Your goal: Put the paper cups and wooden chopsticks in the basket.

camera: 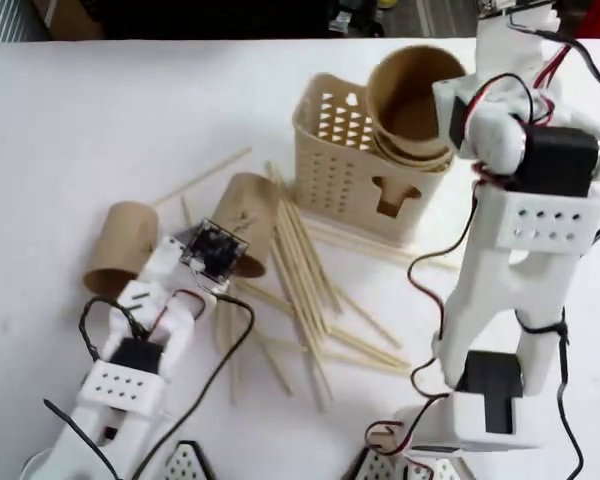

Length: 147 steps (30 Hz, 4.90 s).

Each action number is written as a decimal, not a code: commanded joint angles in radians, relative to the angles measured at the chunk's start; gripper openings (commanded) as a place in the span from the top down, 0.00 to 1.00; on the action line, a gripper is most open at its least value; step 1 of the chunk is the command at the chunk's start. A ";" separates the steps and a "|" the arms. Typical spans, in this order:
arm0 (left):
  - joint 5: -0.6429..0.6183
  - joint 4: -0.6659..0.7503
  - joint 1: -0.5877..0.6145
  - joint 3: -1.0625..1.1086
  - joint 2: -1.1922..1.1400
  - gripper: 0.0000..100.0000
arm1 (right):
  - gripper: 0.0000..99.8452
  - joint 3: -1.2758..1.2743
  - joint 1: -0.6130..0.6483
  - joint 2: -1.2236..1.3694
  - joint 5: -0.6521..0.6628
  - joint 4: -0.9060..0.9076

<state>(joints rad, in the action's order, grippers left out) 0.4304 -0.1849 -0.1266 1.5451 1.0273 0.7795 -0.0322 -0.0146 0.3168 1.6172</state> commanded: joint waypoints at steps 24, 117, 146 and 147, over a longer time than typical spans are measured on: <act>-0.021 -0.087 0.085 -0.155 0.025 0.98 | 0.98 -0.606 -0.179 -0.312 0.002 -0.035; -0.244 -0.474 -0.414 -2.053 -1.204 0.85 | 0.98 -1.620 -0.360 -0.343 -0.233 -0.809; 0.138 -1.439 -0.156 -2.053 -0.774 0.85 | 0.98 -1.622 -0.360 -0.334 -0.227 -0.822; 0.158 -1.482 -0.136 -2.053 -0.768 0.85 | 0.98 -1.622 -0.360 -0.334 -0.227 -0.822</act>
<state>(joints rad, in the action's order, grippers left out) 0.5455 -1.5382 -0.3368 -0.4649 0.1880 -0.8454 -0.4020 -0.3184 0.0898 0.8040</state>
